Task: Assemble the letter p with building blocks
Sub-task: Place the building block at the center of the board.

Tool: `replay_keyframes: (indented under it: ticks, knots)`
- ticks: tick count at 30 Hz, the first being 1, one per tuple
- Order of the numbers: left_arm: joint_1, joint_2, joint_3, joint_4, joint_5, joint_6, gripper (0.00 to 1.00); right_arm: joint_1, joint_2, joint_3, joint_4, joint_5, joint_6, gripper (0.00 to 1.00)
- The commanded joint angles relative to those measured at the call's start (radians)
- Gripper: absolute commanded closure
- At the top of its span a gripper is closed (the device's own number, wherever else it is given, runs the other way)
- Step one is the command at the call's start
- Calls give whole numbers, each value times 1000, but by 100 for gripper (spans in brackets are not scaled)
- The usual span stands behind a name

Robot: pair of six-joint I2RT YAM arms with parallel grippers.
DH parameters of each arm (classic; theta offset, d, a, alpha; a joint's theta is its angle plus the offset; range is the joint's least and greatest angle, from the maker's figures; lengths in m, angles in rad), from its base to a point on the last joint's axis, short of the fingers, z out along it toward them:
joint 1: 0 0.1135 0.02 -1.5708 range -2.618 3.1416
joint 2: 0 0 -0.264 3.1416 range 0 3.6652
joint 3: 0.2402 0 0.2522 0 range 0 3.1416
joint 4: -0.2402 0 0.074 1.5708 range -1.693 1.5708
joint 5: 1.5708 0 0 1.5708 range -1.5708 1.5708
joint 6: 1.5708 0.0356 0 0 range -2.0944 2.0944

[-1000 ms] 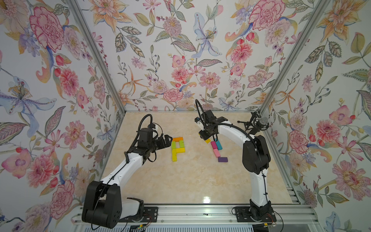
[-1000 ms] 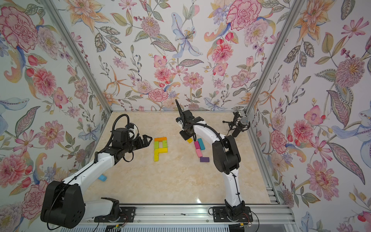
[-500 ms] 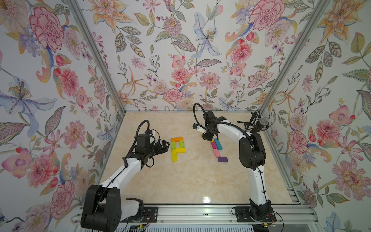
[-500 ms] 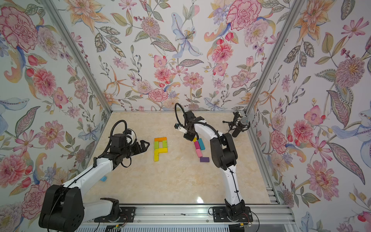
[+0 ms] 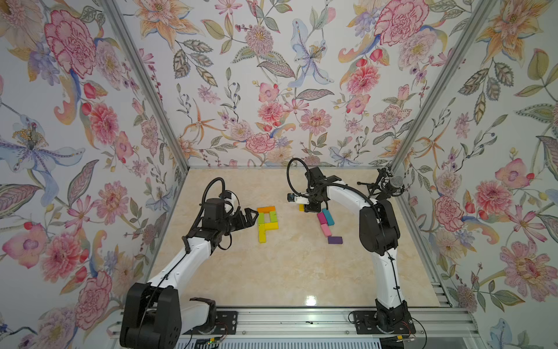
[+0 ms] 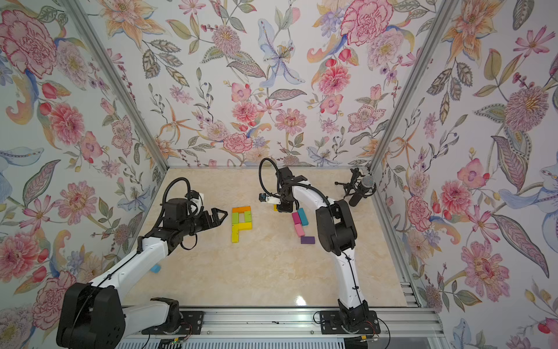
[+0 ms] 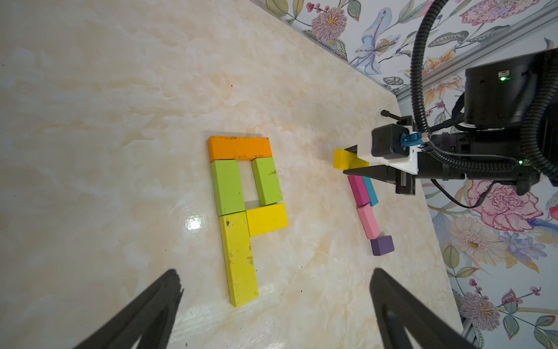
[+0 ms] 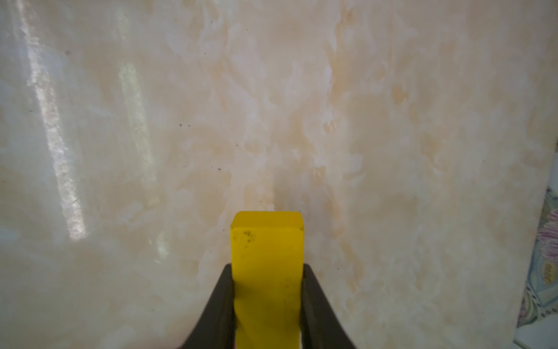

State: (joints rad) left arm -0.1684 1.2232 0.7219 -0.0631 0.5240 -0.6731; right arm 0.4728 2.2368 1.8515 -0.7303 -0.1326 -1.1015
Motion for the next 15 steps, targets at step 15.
replay_keyframes:
  ticks: [15]
  knots:
    - [11,-25,12,-6,48,-16,1,0,125,76,-51,-82,-59,78]
